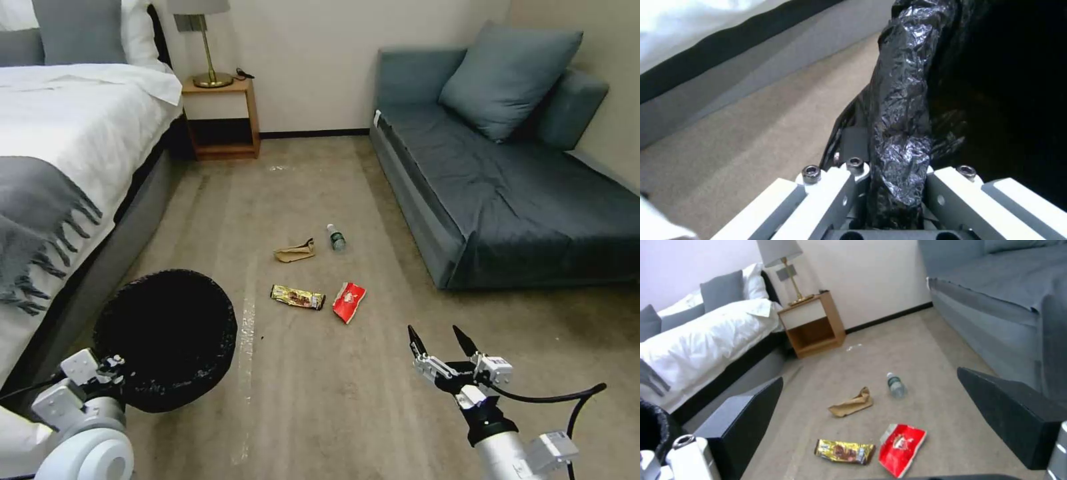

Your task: Pick up the trash bin, then pick up the garbage on the floor and place it into the trash bin.

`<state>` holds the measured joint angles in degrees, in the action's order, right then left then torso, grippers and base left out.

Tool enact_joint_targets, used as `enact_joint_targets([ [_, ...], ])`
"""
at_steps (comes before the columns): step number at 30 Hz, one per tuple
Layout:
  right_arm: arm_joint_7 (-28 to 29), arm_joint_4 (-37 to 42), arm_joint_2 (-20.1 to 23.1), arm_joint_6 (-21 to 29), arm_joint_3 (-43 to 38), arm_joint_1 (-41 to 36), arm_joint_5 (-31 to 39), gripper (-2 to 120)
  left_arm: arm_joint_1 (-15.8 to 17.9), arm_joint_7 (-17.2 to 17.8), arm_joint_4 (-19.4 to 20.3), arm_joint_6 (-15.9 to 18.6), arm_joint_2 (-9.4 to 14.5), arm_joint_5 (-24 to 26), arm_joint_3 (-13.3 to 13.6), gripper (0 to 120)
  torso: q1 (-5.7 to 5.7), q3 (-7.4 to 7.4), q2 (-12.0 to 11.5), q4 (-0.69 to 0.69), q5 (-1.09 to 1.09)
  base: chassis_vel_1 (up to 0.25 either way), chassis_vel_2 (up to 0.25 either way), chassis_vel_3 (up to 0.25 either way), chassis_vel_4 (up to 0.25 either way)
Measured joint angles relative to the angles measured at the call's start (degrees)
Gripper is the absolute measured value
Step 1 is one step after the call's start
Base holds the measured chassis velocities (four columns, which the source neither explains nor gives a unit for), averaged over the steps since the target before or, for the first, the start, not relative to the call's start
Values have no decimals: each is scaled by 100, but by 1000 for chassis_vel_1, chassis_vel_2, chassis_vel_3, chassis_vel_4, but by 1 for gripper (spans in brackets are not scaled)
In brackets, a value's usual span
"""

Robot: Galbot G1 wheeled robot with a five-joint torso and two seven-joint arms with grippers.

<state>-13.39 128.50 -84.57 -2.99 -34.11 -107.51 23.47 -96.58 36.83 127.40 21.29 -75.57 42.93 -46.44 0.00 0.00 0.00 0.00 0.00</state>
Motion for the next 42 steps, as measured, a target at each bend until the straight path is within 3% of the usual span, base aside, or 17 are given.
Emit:
enact_joint_targets([
  [42,-253,-414,-34,-86,-47,163,-34,100,187,-7,-364,-194,108,10,-20,3,0,0,0,0,0,-129,126,125,-133],
])
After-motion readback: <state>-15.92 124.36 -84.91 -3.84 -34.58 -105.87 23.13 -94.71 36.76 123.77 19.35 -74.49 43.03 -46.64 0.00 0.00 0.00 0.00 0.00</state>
